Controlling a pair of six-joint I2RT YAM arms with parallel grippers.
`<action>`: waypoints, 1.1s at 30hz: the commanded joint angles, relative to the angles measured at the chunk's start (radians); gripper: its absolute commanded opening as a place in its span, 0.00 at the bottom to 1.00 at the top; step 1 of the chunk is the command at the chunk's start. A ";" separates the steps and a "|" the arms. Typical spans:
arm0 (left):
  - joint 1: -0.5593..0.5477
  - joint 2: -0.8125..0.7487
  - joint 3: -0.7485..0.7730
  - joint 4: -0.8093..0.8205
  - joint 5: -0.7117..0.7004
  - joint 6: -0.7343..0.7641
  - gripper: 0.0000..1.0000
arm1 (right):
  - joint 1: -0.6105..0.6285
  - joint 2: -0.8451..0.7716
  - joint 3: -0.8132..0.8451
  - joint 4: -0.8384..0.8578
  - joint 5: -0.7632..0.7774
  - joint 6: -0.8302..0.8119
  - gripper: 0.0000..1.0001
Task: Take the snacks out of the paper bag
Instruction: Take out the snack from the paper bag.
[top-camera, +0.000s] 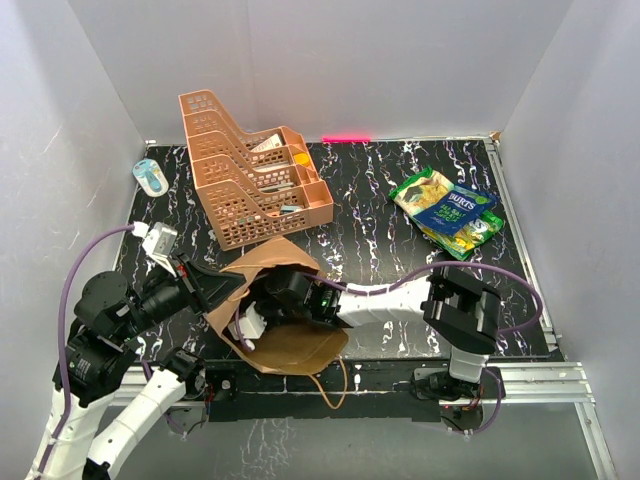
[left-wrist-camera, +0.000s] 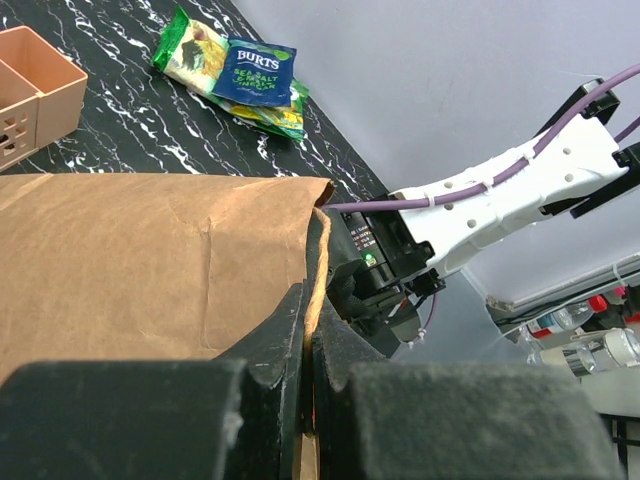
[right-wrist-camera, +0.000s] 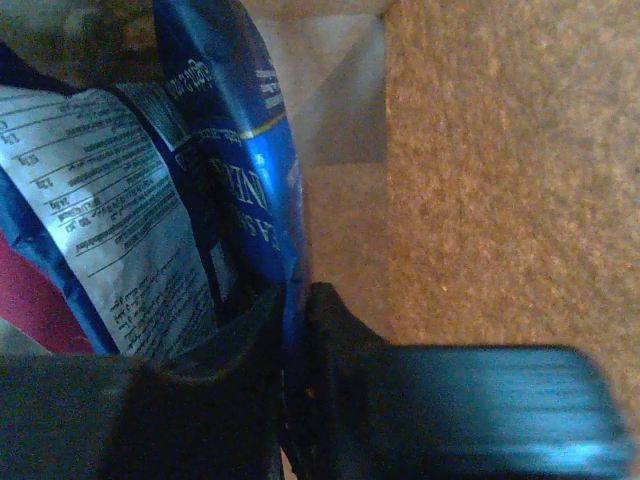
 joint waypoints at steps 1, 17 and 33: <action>-0.003 -0.018 0.013 -0.010 -0.030 -0.004 0.00 | -0.016 -0.051 0.003 0.036 -0.056 0.024 0.10; -0.003 -0.045 -0.002 -0.082 -0.219 -0.031 0.00 | -0.027 -0.476 -0.132 -0.068 -0.242 0.185 0.08; -0.003 -0.043 -0.026 -0.080 -0.226 -0.038 0.00 | -0.024 -0.780 0.115 -0.364 0.003 0.775 0.08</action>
